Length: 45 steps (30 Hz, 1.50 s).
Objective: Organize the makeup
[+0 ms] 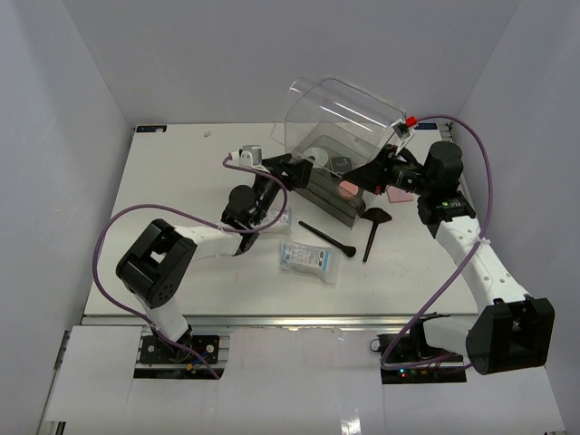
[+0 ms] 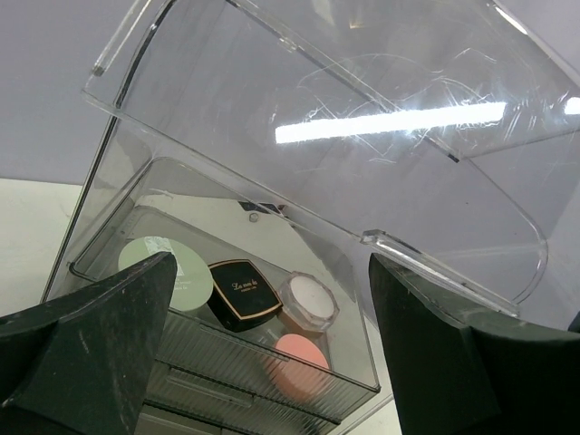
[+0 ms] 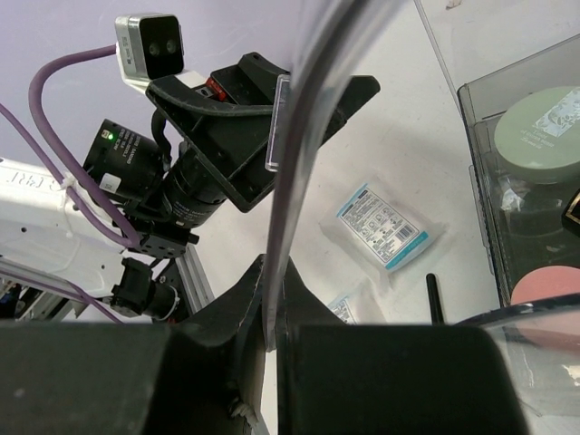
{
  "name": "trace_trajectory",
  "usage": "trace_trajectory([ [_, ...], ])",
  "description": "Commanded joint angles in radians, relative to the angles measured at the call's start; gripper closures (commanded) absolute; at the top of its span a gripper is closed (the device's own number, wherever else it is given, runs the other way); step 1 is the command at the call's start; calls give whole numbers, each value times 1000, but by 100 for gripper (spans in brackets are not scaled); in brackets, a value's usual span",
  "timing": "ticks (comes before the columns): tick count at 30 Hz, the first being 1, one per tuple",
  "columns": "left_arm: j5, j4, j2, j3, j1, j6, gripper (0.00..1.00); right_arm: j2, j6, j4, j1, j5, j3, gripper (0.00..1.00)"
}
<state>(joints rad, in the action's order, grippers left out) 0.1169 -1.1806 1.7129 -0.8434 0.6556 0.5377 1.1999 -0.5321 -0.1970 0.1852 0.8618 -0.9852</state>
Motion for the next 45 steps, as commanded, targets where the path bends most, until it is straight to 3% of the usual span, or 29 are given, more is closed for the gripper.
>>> trace_trajectory([
  [1, 9, -11, -18, -55, -6, -1, 2, -56, 80, -74, -3, 13, -26, 88],
  [9, -3, -13, -38, -66, -7, 4, 2, -95, 292, 129, -23, 2, -35, 56],
  [10, -4, -13, -40, -66, -7, 4, 2, -103, 300, 161, -24, 2, -37, 55],
  [14, -10, -14, -54, -56, -14, 23, 2, -159, 564, 364, -57, 18, -38, 39],
  [20, -26, -8, -68, -46, -28, 39, 2, -212, 795, 607, -125, -32, -18, 25],
  [26, -44, -4, -81, -33, -47, 58, 2, -173, 873, 651, -288, -89, 39, 20],
  [29, -52, -2, -85, -34, -55, 68, 2, -108, 873, 641, -323, -205, 45, 16],
  [36, -66, 1, -90, -37, -68, 84, 2, 154, 799, 597, -325, -481, -30, 2],
  [45, -74, 2, -85, -39, -71, 100, 2, 456, 736, 574, -270, -762, -229, 7],
])
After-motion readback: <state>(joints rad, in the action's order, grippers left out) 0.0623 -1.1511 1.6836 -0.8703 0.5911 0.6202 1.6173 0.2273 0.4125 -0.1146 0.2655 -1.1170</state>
